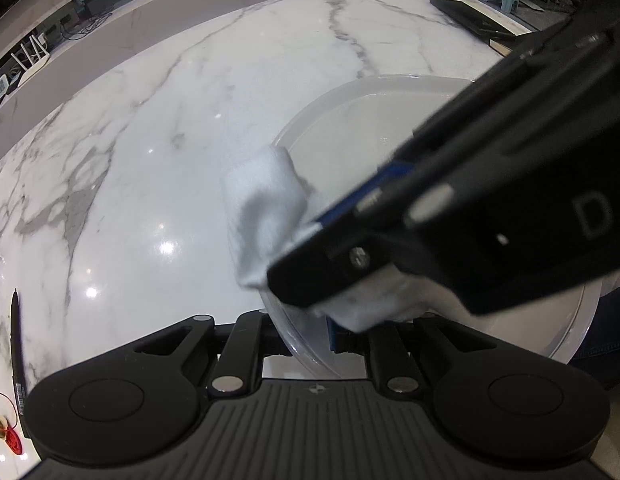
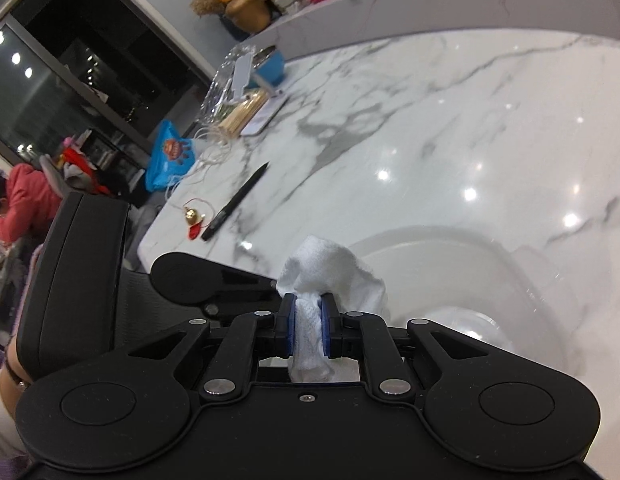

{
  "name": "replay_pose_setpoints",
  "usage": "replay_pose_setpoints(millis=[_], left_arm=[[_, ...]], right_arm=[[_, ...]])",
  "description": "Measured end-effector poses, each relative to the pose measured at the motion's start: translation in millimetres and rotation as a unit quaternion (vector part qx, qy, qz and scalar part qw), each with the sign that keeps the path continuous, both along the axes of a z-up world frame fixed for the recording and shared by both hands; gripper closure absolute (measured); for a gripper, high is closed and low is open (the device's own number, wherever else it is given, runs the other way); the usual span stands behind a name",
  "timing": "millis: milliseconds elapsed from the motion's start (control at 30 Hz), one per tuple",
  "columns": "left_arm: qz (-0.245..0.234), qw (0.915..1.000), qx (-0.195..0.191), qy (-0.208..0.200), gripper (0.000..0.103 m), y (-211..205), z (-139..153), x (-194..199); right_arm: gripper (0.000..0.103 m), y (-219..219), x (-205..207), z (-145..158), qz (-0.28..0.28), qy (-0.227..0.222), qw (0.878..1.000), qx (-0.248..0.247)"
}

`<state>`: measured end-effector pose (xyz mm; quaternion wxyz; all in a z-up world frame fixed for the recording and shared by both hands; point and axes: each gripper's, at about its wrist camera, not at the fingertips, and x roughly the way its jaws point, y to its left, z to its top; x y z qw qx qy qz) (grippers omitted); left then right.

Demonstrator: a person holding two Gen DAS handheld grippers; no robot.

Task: Clean bowl
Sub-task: 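Lift the cloth and rub it over the bowl rim with the right gripper, then lower the cloth back inside the bowl with the right gripper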

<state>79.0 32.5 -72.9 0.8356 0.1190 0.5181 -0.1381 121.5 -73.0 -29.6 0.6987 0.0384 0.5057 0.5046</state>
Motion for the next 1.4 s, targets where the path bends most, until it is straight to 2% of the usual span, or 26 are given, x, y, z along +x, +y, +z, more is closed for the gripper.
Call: replay_pose_setpoints(millis=[133,167,367,600,700,800,933,1067,1300,1400], left_arm=[[-0.001,1.0,0.002,-0.001,0.091,0,-1,1],[-0.001,1.0,0.001,-0.001,0.091,1,-2,1],[0.0,1.0,-0.001,-0.001,0.091,2,-4,4],[-0.005,1.0,0.003,-0.003,0.091,1,-8,9],[-0.005,1.0,0.003,-0.003,0.091,1,-9,12],[-0.006,1.0,0.005,-0.004,0.091,0,-11,14],[-0.006,1.0,0.006,-0.005,0.091,1,-14,17],[-0.007,0.9999,0.007,-0.005,0.091,1,-16,21],[-0.009,0.9999,0.008,-0.004,0.092,4,-20,29],[-0.008,0.9999,0.006,-0.002,0.092,8,-19,29]], right_arm=[[0.091,-1,1,-4,0.011,0.036,0.999,0.009],[0.091,-1,0,-4,0.01,0.033,0.999,0.008],[0.091,3,-8,6,-0.015,-0.037,0.999,-0.014],[0.092,7,-12,13,-0.034,-0.12,0.99,-0.065],[0.092,9,-17,13,-0.045,-0.166,0.98,-0.098],[0.092,14,-25,13,-0.047,-0.218,0.965,-0.139],[0.092,21,-31,10,-0.043,-0.256,0.95,-0.172],[0.093,26,-38,9,-0.041,-0.297,0.929,-0.216],[0.093,31,-50,6,-0.029,-0.349,0.891,-0.29],[0.094,31,-51,5,-0.021,-0.357,0.882,-0.306]])
